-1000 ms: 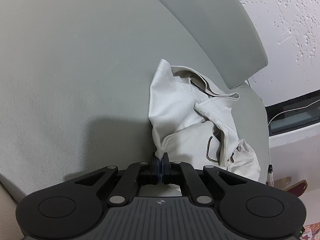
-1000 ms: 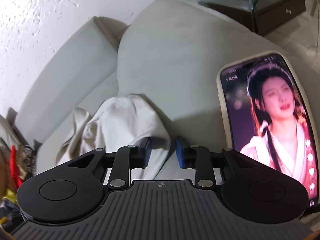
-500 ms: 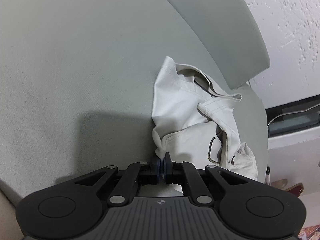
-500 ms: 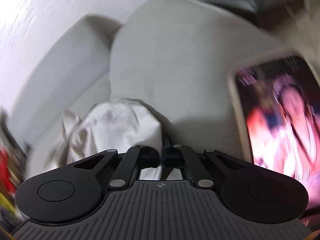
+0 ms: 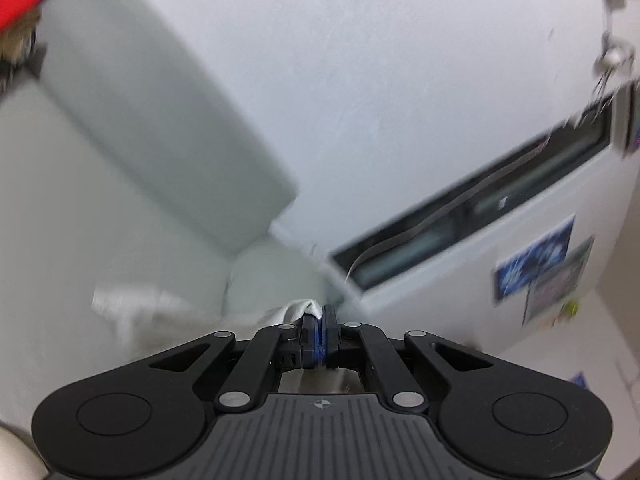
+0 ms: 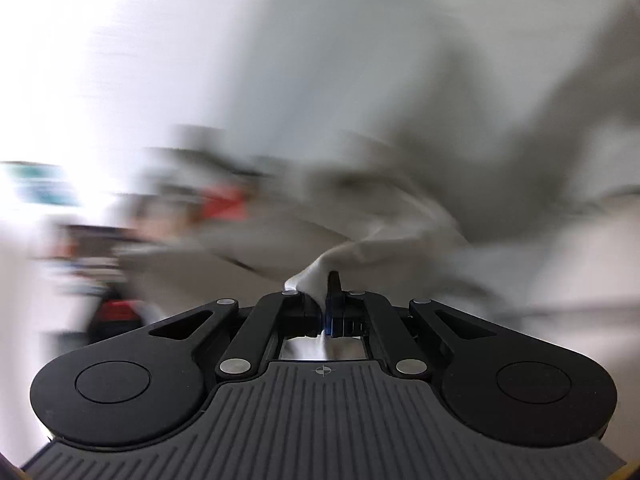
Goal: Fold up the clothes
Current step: 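Lift the T-shirt with the left gripper while the right gripper grasps it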
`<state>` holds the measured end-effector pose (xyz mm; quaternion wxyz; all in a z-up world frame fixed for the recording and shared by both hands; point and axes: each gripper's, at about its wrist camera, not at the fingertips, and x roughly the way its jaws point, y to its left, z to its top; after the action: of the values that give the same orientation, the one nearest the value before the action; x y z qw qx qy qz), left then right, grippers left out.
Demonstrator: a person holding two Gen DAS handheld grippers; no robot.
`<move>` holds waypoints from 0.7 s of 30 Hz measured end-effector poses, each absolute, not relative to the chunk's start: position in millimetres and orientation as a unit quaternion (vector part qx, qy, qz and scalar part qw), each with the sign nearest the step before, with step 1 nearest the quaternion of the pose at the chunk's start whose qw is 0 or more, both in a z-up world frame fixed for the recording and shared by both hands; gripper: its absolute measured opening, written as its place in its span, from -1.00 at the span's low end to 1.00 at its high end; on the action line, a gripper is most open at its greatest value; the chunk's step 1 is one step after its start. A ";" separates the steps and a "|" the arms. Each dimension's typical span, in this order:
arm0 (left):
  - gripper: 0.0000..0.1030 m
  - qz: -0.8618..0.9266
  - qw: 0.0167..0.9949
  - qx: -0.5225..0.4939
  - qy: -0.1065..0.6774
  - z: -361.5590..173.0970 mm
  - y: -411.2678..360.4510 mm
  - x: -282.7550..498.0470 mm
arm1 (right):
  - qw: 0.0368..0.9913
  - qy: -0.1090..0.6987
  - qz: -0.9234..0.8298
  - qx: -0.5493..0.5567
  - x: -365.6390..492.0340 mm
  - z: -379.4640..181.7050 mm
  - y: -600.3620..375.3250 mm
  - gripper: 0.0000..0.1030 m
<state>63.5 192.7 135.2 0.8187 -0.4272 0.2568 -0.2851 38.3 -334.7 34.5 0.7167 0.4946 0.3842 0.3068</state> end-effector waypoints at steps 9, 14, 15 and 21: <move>-1.00 -0.217 0.856 -0.464 0.071 216.2 235.3 1.7 | 0.799 0.177 0.233 0.525 37.7 172.9 -370.5 -0.97; -1.00 -0.251 0.854 -0.455 -0.014 230.6 230.9 -34.2 | 0.824 0.104 0.260 0.493 16.7 205.1 -372.4 -0.97; -1.00 -0.250 0.856 -0.451 -0.029 236.3 231.9 -41.9 | 0.828 0.098 0.260 0.487 13.0 210.3 -375.5 -0.97; -1.00 -0.248 0.881 -0.401 -0.039 245.4 224.4 -71.7 | 0.874 0.079 0.245 0.411 -40.8 236.1 -375.7 -0.97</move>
<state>-71.7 224.4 245.4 0.8810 -0.4012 -0.0387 -0.2477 -40.8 -375.7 236.1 0.8742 0.4113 0.0790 0.2454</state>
